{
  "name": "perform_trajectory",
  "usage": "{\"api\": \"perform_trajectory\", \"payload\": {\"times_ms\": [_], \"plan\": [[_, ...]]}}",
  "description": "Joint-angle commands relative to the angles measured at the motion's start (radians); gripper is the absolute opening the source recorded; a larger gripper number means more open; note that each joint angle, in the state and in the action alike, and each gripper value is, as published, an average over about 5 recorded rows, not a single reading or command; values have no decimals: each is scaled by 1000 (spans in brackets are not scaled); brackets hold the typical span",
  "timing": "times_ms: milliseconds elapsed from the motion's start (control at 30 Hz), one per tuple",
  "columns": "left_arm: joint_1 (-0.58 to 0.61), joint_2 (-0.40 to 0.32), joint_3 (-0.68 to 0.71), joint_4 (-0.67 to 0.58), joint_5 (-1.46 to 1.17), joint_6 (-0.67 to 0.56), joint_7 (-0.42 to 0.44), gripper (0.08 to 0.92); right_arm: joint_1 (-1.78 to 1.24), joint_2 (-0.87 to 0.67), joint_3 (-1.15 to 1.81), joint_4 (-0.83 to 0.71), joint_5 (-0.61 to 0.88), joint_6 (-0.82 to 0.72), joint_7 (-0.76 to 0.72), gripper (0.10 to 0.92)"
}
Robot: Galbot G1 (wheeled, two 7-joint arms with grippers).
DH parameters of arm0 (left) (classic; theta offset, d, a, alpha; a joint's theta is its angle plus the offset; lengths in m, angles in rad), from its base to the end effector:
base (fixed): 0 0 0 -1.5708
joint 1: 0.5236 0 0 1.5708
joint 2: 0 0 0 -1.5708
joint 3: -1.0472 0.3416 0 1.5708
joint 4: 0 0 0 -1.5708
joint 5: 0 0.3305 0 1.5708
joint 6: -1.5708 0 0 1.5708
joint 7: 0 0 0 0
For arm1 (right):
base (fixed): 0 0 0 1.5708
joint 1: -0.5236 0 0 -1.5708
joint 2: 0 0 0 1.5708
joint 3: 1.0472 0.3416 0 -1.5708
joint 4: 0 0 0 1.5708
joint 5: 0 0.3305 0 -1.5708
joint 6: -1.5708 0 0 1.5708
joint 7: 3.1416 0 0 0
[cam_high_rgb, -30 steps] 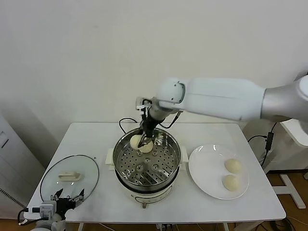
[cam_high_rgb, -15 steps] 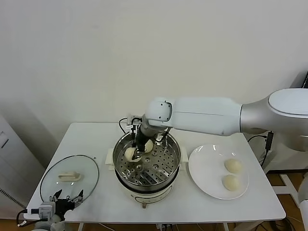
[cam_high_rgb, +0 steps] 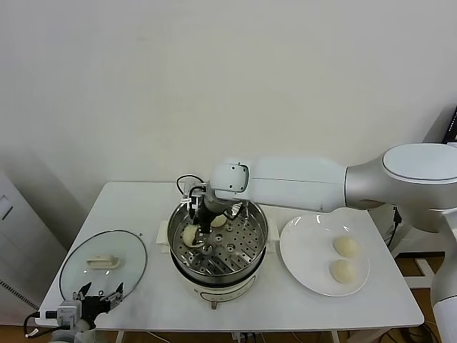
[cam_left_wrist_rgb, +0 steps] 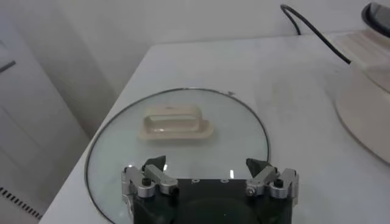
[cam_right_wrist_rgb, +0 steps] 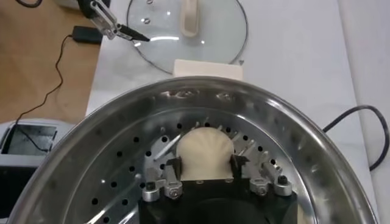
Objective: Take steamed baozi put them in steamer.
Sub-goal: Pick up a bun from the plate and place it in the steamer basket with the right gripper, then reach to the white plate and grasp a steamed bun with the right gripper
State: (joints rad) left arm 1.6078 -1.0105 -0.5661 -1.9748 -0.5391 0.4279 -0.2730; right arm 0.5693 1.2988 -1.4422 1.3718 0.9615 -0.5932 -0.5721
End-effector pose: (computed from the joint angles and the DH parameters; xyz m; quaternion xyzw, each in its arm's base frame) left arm 0.1655 0.1234 -0.3075 0.0421 -0.9516 -0.0502 0.3004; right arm 0.4775 0.1787 -0.1030 0.5776 -0.5949 0.4515 0.3296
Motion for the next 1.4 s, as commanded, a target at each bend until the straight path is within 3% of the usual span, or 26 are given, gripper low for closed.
{"api": "perform_trajectory", "payload": {"times_ms": [33, 167, 333, 800, 1400], "plan": [[0, 2, -1, -1, -1, -1, 0, 823, 28, -23, 6, 8, 8, -4, -12, 739], [-1, 7, -2, -3, -2, -1, 0, 823, 120, -104, -3, 40, 10, 7, -91, 811], [-4, 16, 0, -3, -5, -2, 1, 823, 280, -289, -56, 102, -28, 60, -245, 822], [-6, 27, 1, -21, -8, 5, 0, 823, 368, -744, -251, 130, -387, 319, -563, 823], [-7, 20, 4, -21, -3, 11, -2, 823, -96, -818, 76, -50, -764, 556, -651, 823]]}}
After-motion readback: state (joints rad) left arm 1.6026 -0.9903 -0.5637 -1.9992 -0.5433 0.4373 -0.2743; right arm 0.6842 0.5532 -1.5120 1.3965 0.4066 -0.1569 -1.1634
